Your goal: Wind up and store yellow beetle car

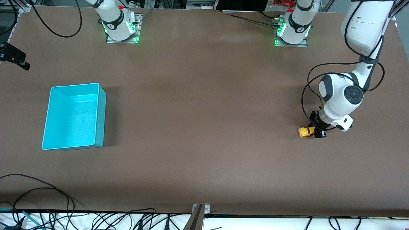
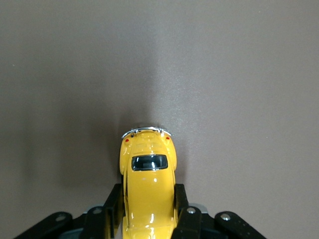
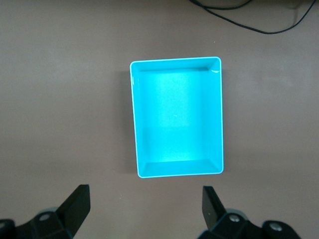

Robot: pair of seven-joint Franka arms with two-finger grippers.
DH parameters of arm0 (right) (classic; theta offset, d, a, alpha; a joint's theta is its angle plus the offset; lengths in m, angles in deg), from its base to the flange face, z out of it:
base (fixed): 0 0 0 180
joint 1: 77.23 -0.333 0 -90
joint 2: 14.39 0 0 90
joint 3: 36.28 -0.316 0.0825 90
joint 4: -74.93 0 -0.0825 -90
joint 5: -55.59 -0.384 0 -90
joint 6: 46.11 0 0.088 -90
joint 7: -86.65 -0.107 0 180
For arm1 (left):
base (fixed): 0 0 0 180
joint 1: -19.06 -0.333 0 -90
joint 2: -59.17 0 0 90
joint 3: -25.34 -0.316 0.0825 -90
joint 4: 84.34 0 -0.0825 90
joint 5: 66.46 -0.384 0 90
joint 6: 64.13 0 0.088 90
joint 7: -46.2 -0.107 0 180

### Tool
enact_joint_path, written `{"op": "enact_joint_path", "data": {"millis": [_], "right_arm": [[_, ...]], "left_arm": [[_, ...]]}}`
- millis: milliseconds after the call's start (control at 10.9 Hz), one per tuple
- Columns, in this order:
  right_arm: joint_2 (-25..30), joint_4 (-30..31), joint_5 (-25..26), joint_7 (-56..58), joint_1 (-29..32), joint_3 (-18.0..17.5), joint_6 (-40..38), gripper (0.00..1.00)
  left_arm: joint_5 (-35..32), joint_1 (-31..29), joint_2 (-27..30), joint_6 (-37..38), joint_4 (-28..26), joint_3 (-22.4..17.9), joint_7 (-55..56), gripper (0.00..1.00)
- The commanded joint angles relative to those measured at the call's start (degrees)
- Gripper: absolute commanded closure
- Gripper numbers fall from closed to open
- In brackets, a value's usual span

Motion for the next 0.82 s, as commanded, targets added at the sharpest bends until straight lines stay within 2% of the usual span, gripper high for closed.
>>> {"op": "enact_joint_path", "data": {"millis": [0,458,732], "right_arm": [[-0.5,-1.5,0.1,-0.2,0.1,0.0,-1.0,0.00],[-0.5,-1.5,0.1,-0.2,0.1,0.0,-1.1,0.00],[-0.5,-1.5,0.1,-0.2,0.1,0.0,-1.1,0.00]], "left_arm": [[0.5,0.5,-0.8,-0.1,0.9,-0.4,0.2,1.00],[0.5,5.4,0.3,0.0,1.0,0.3,0.2,1.00],[0.5,6.1,0.0,0.0,0.9,3.2,0.5,1.00]]}}
